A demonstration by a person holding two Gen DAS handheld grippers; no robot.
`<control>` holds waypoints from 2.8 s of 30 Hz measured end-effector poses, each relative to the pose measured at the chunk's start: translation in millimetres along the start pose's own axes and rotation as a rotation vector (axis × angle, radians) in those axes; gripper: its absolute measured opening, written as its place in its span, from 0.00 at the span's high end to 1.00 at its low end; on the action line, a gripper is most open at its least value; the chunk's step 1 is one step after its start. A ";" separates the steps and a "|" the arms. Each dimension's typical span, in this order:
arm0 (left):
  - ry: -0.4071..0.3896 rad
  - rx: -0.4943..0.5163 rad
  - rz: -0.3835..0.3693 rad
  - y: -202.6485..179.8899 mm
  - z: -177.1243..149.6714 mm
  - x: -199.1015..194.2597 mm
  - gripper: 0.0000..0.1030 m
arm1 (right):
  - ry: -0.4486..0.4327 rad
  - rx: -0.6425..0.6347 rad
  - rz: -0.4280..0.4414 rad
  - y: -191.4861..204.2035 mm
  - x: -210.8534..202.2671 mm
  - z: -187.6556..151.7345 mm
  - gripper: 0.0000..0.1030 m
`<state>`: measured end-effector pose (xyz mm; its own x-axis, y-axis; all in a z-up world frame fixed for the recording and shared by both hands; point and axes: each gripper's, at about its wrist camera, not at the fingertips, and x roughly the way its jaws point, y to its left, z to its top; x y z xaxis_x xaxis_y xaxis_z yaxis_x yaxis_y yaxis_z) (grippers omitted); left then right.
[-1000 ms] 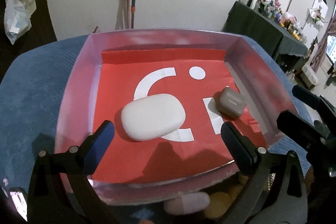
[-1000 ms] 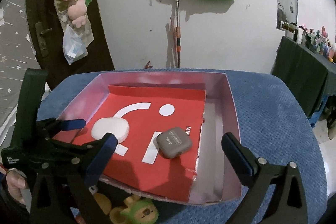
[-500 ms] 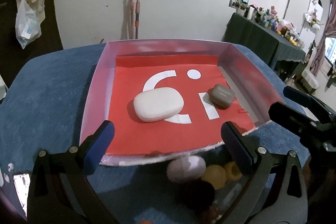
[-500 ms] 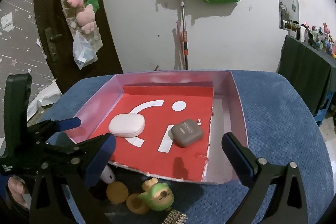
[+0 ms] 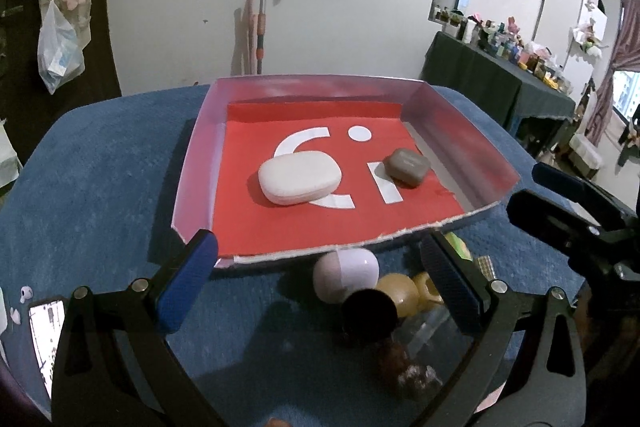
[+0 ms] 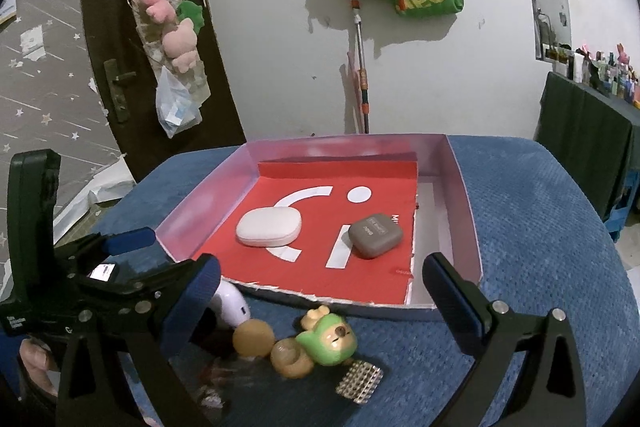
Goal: Organize rigid objects
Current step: 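Lift both open tools out of the tray toward the remaining objects, then grasp the silver studded cylinder with the right tool while the left tool grasps the dark glass jar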
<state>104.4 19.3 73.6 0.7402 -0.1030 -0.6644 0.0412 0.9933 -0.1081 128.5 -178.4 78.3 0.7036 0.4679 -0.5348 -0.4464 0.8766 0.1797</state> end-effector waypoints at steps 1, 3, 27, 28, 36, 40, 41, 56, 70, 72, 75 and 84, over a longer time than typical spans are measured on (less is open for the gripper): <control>0.001 0.002 0.001 -0.3 -1.9 -1.1 0.00 | -0.002 -0.001 0.000 0.9 -1.6 -1.3 0.00; 0.004 0.009 0.006 -1.5 -5.4 -2.5 0.00 | -0.008 -0.003 -0.002 1.5 -4.1 -2.5 0.00; 0.054 0.020 -0.022 -14.1 -54.5 -25.9 0.00 | 0.015 0.035 -0.037 6.6 -23.8 -51.9 0.00; 0.054 0.028 -0.015 -16.0 -56.0 -26.8 0.00 | 0.017 0.035 -0.044 6.8 -24.0 -54.4 0.00; 0.070 0.047 -0.007 -21.3 -68.1 -29.9 0.00 | 0.042 0.060 -0.056 1.8 -23.7 -73.1 0.00; 0.069 0.041 -0.030 -23.2 -74.5 -35.2 0.00 | 0.065 0.067 -0.057 -1.3 -21.0 -79.0 0.08; 0.068 0.041 -0.034 -24.0 -76.3 -36.6 0.00 | 0.069 0.067 -0.058 -1.6 -20.4 -80.0 0.08; 0.136 0.012 -0.107 -36.6 -104.4 -19.2 0.00 | 0.109 0.077 -0.103 -15.9 -14.7 -96.4 0.25; 0.127 0.045 -0.089 -48.2 -105.5 -9.1 0.23 | 0.139 0.080 -0.115 -25.5 8.1 -98.6 0.36; 0.124 0.052 -0.095 -50.4 -105.5 -8.9 0.27 | 0.140 0.075 -0.116 -25.1 10.5 -98.4 0.37; 0.118 0.070 -0.085 -55.6 -105.4 -7.2 0.32 | 0.138 0.064 -0.119 -23.5 14.0 -96.8 0.37; 0.101 0.082 -0.099 -58.8 -103.9 -7.6 0.63 | 0.134 0.037 -0.123 -19.1 21.2 -94.4 0.64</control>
<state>26.6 -43.8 8.2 0.6585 -0.2008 -0.7253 0.1679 0.9787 -0.1185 99.7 -195.8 -14.4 0.6705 0.3401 -0.6594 -0.3394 0.9309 0.1350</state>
